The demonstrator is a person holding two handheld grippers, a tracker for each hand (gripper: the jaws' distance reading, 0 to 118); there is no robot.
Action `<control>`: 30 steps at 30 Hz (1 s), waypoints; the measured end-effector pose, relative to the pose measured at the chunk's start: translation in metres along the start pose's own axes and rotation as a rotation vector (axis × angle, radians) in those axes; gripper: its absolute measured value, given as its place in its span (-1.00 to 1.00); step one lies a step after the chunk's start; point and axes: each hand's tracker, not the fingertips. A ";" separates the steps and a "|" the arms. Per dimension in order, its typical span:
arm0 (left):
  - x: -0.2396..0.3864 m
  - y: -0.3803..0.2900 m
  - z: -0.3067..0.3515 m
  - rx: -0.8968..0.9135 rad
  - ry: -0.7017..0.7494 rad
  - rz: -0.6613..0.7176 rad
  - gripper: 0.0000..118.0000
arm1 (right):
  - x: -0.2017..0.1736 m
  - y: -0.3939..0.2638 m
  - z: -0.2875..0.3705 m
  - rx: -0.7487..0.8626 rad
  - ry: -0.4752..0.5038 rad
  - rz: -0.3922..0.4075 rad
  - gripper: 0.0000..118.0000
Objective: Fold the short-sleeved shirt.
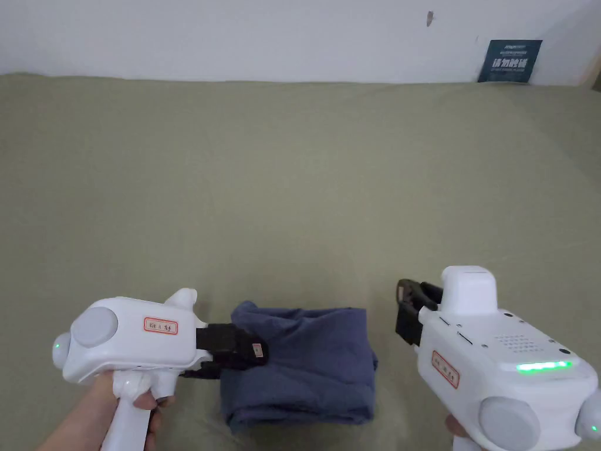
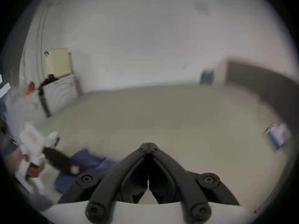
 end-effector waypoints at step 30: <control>-0.152 0.036 0.289 0.167 0.236 0.081 -0.45 | -0.214 0.023 -0.019 0.147 0.300 0.102 -1.00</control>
